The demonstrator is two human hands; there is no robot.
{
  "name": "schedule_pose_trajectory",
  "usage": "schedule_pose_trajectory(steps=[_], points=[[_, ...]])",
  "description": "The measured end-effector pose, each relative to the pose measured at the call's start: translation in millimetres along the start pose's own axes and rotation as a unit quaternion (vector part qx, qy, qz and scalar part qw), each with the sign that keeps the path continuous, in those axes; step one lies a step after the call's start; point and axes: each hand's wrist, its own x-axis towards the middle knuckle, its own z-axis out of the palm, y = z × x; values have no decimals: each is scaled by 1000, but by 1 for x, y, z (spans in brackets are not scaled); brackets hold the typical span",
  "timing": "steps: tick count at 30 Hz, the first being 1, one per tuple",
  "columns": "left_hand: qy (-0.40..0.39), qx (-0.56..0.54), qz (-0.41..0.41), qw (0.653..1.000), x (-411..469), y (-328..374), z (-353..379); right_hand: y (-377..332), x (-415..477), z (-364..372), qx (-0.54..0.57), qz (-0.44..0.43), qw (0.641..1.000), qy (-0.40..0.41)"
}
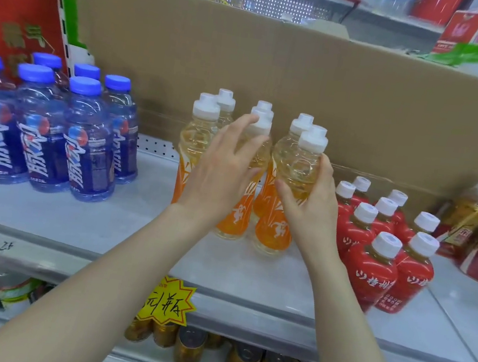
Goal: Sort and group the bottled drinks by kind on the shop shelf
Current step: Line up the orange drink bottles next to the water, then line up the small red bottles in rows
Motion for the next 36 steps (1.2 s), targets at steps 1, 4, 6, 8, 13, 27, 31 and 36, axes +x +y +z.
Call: schedule_pose_trajectory(steps=[1,4,6,8,13,27,31,36], points=[[-1,-2,1,1000,0,-1,0,0,0,1,-3,0,1000,-3],[-7,-8,0,1000,0,-3,-1,1,1,1,-12,1,1000,-15],[-9,-13,3,1000,0,-4,-1,1,2,0,-14,2,1000,-22],[-9,-18,6,1000,0,-5,-1,2,2,0,-10,8,1000,-24],[-1,-37,10,999,0,-9,-1,-4,0,-2,-14,32,999,-32],[52,-145,3,988,-15,61,5,60,-31,-191,-140,75,974,159],[-84,-191,19,978,-9,133,38,117,8,-205,-157,88,983,43],[-192,-203,-54,959,-11,184,78,157,37,-192,-143,35,979,-141]])
